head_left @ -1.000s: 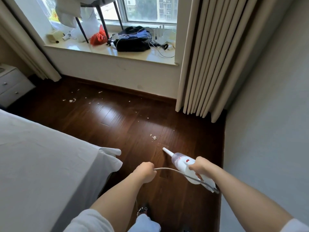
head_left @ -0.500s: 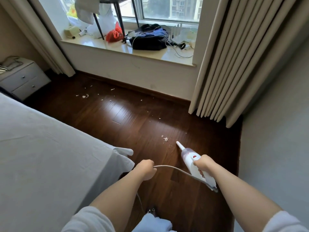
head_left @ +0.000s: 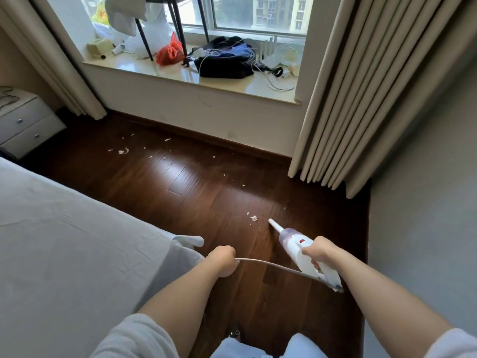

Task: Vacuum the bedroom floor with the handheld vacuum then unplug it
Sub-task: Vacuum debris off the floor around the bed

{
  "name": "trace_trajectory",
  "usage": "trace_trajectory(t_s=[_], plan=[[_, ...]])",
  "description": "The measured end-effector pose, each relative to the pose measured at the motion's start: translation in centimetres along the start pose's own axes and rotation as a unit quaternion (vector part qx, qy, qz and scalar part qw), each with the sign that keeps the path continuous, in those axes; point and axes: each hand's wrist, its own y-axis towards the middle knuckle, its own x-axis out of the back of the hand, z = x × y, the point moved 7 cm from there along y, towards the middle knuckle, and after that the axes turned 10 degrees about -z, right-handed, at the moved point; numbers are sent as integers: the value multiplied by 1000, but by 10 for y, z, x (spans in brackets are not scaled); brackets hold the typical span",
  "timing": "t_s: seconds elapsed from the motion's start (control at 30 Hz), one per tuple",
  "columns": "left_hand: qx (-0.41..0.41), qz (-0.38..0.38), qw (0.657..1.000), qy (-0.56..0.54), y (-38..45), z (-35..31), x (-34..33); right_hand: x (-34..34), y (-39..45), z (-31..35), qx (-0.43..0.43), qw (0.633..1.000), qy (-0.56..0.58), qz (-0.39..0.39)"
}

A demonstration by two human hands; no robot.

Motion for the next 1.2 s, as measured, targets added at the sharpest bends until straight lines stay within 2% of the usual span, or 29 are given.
trace_trajectory(t_s=[0.1, 0.33, 0.8, 1.03, 1.2], plan=[[-23, 1, 1000, 3, 2, -30, -4, 26, -4, -10, -1, 999, -20, -26], [-28, -6, 999, -24, 0, -72, -17, 35, 0, -30, -14, 1000, 2, -4], [96, -37, 994, -45, -27, -11, -5, 11, 34, 3, -9, 999, 23, 44], [70, -29, 996, -39, -19, -35, -9, 27, 32, -14, -18, 999, 1, 30], [31, -21, 999, -22, -11, -66, -18, 48, 22, -29, 22, 997, -67, 10]])
